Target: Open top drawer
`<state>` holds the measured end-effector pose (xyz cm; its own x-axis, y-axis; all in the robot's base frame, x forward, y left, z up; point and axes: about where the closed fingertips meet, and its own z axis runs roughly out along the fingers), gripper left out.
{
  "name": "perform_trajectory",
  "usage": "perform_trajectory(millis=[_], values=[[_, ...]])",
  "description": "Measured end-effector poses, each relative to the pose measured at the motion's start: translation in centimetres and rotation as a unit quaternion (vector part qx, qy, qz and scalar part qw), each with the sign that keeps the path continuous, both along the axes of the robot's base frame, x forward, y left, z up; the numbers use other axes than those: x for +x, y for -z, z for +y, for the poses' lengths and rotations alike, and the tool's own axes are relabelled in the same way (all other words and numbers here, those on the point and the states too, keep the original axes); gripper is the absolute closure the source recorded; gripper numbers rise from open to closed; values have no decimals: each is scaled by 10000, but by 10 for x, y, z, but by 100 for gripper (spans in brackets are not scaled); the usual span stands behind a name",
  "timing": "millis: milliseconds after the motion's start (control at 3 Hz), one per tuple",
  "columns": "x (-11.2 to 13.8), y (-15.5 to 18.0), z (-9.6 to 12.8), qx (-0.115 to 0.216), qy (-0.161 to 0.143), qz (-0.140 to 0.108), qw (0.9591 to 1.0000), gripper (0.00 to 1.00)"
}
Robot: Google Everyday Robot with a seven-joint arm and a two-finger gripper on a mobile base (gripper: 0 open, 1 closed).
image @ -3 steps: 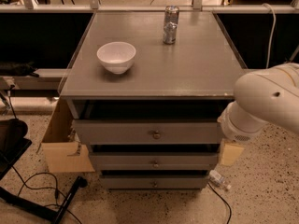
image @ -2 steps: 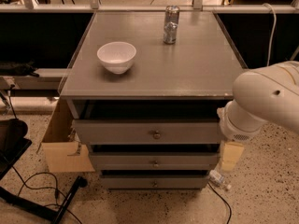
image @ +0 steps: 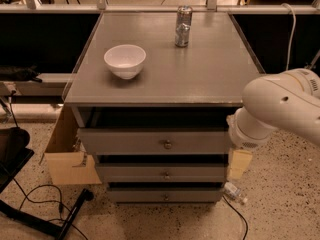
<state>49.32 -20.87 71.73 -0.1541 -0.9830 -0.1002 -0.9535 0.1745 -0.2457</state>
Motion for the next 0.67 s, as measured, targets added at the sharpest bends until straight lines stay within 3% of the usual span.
perform_trajectory(millis=[667], values=[[28, 21, 9, 301, 55, 9, 9995, 0]])
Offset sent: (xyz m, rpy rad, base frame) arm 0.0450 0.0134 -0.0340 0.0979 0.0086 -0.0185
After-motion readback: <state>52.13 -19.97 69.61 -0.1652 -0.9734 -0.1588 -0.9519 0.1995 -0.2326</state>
